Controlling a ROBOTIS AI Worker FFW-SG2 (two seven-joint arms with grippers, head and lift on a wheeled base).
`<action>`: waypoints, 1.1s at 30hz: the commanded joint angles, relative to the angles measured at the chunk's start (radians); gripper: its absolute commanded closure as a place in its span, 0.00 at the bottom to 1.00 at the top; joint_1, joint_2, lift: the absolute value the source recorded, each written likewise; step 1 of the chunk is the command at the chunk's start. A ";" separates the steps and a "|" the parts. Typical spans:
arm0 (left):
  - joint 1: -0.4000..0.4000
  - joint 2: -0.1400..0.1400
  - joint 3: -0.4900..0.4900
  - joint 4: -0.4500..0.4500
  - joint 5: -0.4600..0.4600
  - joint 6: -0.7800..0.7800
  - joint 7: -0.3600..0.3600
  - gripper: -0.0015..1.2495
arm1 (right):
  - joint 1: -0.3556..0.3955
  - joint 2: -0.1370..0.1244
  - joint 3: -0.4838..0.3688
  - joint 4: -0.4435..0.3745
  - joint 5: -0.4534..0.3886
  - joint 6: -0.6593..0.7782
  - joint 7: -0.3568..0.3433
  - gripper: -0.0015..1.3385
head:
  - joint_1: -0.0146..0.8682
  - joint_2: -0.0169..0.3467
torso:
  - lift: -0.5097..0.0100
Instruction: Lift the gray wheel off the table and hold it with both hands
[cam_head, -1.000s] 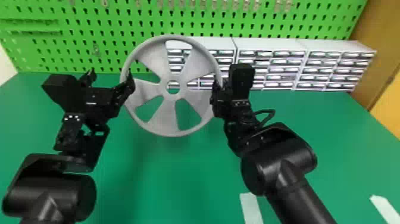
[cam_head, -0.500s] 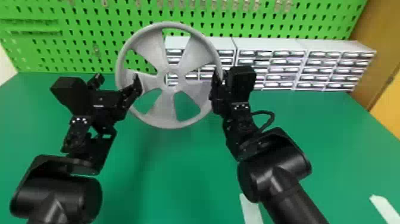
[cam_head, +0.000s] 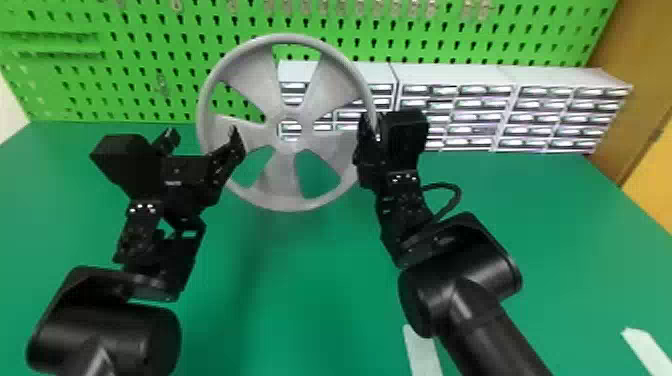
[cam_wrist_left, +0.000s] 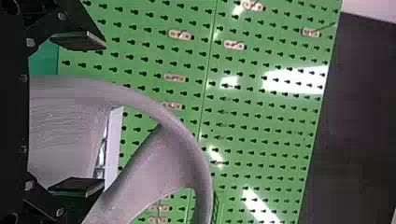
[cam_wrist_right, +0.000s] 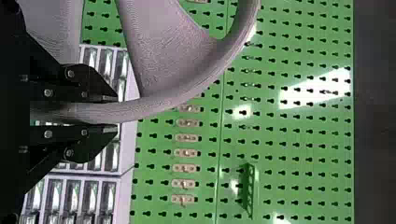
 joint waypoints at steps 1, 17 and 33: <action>0.035 0.000 -0.038 -0.054 0.009 0.000 0.060 0.19 | 0.000 0.000 -0.009 0.000 0.009 0.003 0.000 0.85 | 0.82 0.09 | 0.79; 0.085 -0.001 -0.081 -0.096 0.063 -0.016 0.197 0.19 | -0.011 0.007 -0.010 0.028 0.055 -0.109 -0.006 0.85 | 0.82 0.09 | 0.79; 0.094 -0.001 -0.069 -0.030 0.109 -0.073 0.248 0.19 | -0.014 0.008 -0.009 -0.002 0.072 -0.145 -0.008 0.85 | 0.82 0.09 | 0.79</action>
